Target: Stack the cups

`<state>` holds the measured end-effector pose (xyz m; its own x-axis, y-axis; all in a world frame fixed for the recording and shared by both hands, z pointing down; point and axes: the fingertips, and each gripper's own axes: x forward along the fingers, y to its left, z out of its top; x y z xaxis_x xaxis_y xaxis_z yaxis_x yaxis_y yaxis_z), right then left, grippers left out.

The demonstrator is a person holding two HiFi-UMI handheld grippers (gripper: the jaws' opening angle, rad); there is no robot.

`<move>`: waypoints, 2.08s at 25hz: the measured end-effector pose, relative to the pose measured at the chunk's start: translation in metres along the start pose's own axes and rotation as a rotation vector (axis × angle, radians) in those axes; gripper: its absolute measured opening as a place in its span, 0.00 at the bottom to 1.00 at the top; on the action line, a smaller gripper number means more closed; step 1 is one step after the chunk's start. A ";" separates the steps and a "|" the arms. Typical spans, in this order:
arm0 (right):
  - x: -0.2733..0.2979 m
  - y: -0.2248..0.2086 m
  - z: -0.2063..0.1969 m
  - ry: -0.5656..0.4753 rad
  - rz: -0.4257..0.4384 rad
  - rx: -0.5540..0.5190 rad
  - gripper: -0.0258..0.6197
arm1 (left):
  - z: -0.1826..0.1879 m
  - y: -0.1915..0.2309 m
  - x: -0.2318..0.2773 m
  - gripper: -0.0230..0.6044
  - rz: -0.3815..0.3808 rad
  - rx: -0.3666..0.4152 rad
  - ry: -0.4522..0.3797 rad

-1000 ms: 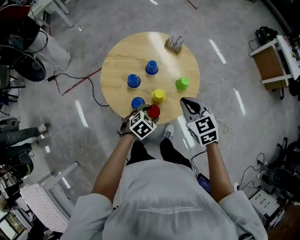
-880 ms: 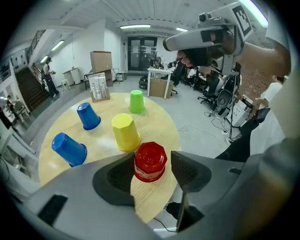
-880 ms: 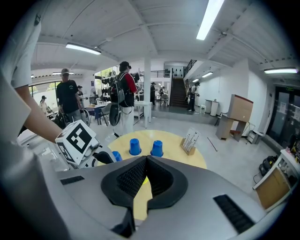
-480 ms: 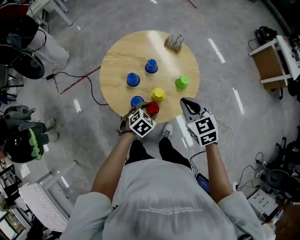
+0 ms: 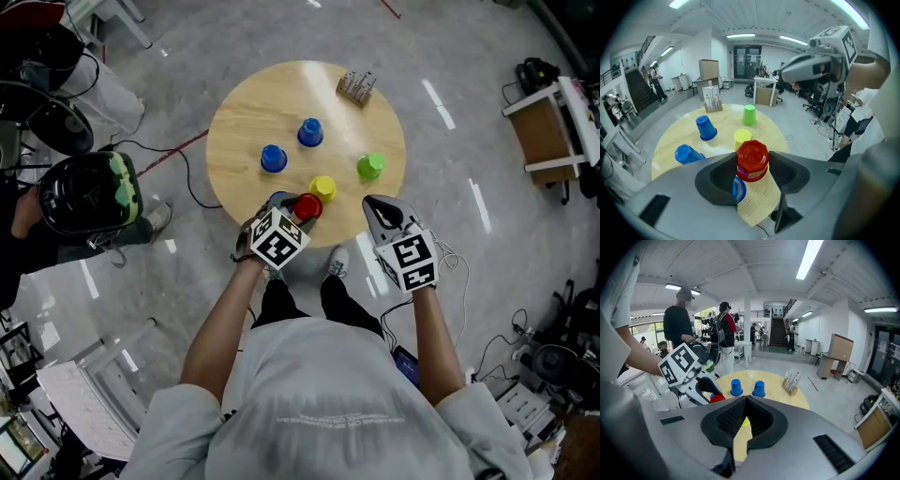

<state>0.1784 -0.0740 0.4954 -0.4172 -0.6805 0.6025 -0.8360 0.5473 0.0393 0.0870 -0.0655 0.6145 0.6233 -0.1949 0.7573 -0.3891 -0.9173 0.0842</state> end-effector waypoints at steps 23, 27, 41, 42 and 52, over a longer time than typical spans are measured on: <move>0.048 0.034 0.027 0.001 0.036 -0.026 0.08 | -0.104 0.108 -0.080 0.40 0.187 -0.251 0.042; 0.053 0.030 0.020 0.014 0.012 -0.008 0.08 | -0.120 0.099 -0.061 0.40 0.155 -0.261 0.080; 0.055 0.032 0.009 0.039 0.003 0.012 0.08 | -0.114 0.089 -0.041 0.42 0.128 -0.215 0.083; 0.055 0.032 0.011 0.036 0.004 0.010 0.08 | -0.113 0.088 -0.042 0.44 0.123 -0.225 0.076; 0.062 0.021 0.027 0.011 0.036 -0.040 0.25 | -0.057 0.115 -0.118 0.27 0.244 -0.319 -0.206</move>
<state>0.1258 -0.1181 0.5118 -0.4424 -0.6546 0.6130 -0.8056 0.5904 0.0490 -0.0698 -0.1279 0.5722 0.5970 -0.4865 0.6379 -0.7105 -0.6898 0.1390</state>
